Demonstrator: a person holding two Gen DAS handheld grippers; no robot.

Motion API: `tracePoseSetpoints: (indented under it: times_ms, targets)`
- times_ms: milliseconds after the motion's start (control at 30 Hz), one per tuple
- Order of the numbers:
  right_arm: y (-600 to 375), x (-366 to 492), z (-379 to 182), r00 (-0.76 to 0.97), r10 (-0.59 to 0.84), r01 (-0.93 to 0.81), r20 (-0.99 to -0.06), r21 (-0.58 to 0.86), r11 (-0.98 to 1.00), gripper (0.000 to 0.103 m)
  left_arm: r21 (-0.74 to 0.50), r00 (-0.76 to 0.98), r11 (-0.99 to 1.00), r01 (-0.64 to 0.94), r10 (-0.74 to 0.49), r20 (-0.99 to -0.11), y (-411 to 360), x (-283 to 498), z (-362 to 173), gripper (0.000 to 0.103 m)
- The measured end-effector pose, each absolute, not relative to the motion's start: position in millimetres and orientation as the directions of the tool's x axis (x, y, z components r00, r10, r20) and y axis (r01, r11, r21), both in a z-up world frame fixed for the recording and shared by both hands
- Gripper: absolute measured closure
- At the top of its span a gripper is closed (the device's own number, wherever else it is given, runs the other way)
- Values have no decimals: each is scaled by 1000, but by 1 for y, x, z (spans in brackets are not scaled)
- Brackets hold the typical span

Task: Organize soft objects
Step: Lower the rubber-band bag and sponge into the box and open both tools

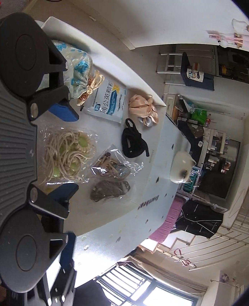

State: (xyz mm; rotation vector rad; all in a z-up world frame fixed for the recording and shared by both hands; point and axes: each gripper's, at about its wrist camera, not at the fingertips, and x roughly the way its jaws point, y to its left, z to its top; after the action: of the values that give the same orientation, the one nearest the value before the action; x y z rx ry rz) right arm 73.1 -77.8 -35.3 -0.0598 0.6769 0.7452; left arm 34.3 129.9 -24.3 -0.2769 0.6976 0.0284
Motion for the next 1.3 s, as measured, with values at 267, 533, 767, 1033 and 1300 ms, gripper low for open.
tracePoseSetpoints:
  times_ms: [267,533,767,1033,1300]
  targets:
    - [-82,65,-30,545,605,-654,-581,158,740,36,-234,766,966,-112,-66,-640,126,35,-27,34]
    - [-86,59,-29,553,603,-647,-575,160,746,36,-220,770,969,-109,-57,-635,124,29,-24,34]
    - [-98,52,-20,598,597,-616,-534,170,769,36,-200,797,975,-95,-46,-603,120,18,-9,34]
    - [-122,41,-10,713,514,-502,-477,165,849,33,-129,821,987,-91,1,-571,114,0,6,18]
    - [-138,23,-19,762,436,-423,-479,142,895,27,-74,826,995,-61,8,-563,105,-18,5,6]
